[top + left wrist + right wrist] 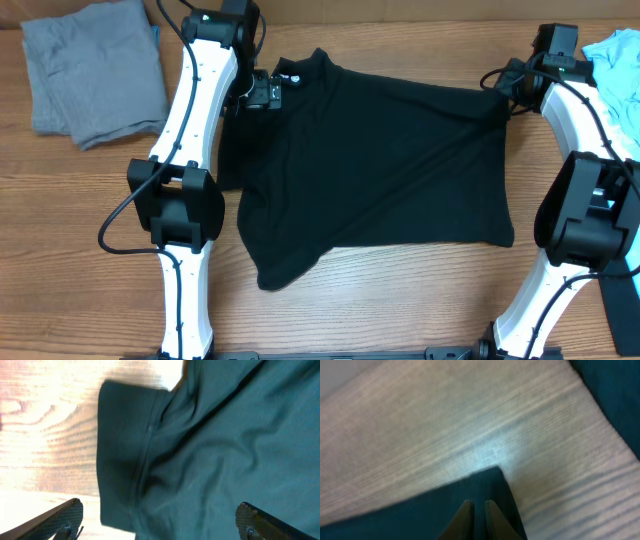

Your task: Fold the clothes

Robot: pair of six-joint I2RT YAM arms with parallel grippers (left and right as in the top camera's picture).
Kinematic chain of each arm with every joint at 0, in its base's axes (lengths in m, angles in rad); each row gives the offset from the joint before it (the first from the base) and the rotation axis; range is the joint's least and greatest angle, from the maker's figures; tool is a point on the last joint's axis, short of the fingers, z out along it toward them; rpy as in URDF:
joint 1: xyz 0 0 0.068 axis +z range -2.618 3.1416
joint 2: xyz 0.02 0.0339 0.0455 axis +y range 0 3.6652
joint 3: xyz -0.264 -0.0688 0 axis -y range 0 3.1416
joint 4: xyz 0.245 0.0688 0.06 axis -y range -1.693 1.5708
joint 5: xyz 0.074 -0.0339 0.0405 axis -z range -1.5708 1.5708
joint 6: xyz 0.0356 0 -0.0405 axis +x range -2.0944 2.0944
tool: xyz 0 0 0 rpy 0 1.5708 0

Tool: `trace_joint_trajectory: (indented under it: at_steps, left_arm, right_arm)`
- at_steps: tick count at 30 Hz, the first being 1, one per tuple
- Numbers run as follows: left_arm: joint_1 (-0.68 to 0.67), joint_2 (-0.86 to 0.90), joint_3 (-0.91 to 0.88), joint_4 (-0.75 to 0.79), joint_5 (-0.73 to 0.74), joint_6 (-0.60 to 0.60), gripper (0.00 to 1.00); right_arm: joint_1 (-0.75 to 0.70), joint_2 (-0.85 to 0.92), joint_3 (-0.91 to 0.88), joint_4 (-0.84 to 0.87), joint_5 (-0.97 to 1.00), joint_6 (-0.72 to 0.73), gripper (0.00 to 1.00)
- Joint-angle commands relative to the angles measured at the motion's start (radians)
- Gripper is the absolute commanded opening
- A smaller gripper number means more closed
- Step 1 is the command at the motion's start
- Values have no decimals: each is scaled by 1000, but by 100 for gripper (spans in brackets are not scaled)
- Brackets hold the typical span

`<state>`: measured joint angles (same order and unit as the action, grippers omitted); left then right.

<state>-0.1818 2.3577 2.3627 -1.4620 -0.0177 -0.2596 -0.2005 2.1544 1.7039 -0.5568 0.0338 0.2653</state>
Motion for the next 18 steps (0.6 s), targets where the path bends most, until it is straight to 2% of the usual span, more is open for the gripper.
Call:
trace_joint_trajectory:
  at_steps: [1, 7, 8, 11, 18]
  left_arm:
    - [-2, -23, -6, 49, 14, -6, 100]
    - [-3, -23, -16, 207, 124, -6, 97]
    - [-3, -23, -22, 242, 160, -6, 97]
    - [-10, -17, -44, 351, 237, -5, 94]
    - [-50, 69, -46, 590, 255, 34, 97]
  right_arm:
    - [3, 9, 24, 41, 10, 45, 5]
    - [3, 63, 24, 110, -10, 126, 4]
    - [3, 72, 24, 106, -13, 127, 13]
    - [3, 94, 24, 74, -14, 124, 21]
    - [3, 97, 24, 8, -55, 52, 58]
